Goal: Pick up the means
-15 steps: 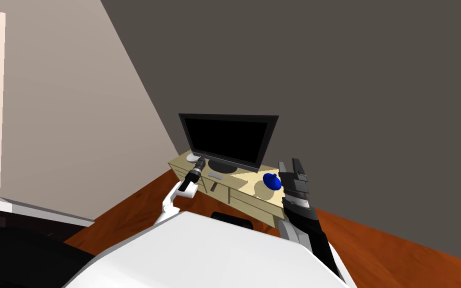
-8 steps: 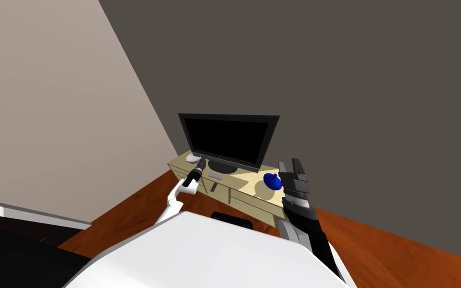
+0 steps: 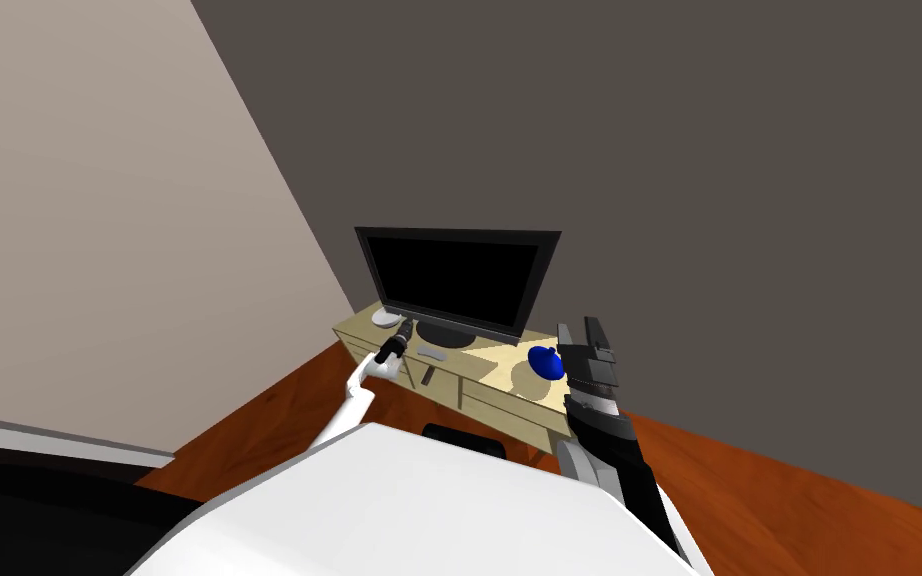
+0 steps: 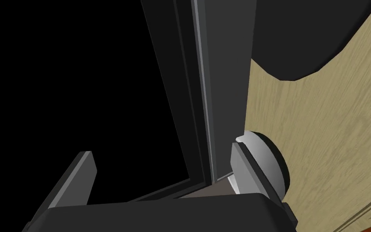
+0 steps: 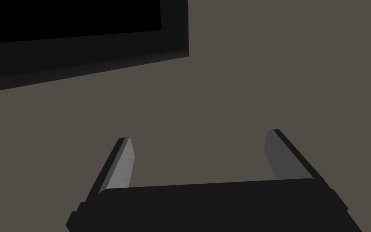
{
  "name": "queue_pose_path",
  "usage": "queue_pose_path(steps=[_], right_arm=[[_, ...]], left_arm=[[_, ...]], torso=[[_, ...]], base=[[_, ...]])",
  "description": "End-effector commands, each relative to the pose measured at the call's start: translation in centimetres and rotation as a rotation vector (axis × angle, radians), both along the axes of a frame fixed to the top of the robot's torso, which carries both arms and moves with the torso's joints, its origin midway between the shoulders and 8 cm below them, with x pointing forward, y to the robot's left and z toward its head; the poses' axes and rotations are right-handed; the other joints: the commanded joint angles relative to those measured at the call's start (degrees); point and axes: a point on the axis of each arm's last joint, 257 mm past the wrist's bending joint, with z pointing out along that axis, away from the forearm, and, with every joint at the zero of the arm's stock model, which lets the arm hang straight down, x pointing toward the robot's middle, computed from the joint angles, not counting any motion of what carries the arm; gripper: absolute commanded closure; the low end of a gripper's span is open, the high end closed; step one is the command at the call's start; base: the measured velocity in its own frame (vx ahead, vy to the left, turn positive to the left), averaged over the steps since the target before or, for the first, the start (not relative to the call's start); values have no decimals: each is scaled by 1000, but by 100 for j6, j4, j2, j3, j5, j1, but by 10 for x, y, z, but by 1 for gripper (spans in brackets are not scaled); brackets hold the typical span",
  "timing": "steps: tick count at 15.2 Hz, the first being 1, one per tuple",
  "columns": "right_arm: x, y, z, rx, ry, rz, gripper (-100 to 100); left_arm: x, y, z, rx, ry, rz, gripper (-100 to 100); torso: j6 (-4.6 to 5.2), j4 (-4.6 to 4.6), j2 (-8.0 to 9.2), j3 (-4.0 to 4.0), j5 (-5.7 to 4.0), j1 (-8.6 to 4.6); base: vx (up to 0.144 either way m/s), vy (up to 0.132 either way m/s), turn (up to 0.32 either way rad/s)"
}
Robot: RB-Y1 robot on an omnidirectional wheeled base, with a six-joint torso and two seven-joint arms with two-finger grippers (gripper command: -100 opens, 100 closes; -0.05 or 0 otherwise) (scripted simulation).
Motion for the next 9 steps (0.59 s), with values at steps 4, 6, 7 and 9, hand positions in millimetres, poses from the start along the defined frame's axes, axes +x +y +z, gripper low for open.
queue_pose_path(steps=[4, 6, 7, 9], right_arm=[[0, 0, 0, 0, 0, 0, 0], [0, 0, 0, 0, 0, 0, 0], [0, 0, 0, 0, 0, 0, 0], [0, 0, 0, 0, 0, 0, 0]], left_arm=[[7, 13, -39, -21, 130, 41, -100], [14, 15, -47, -31, 167, 53, -100], [10, 18, -60, -35, 202, 62, -100], [17, 18, -66, -46, 236, 72, -100]], torso=[[0, 0, -1, 0, -1, -1], [-1, -1, 0, -1, 0, -1], [0, 0, -1, 0, 0, -2], [-2, -1, 1, 0, 0, 0]], base=[[10, 29, -29], [8, 27, -27], [7, 35, -37], [10, 30, -19]])
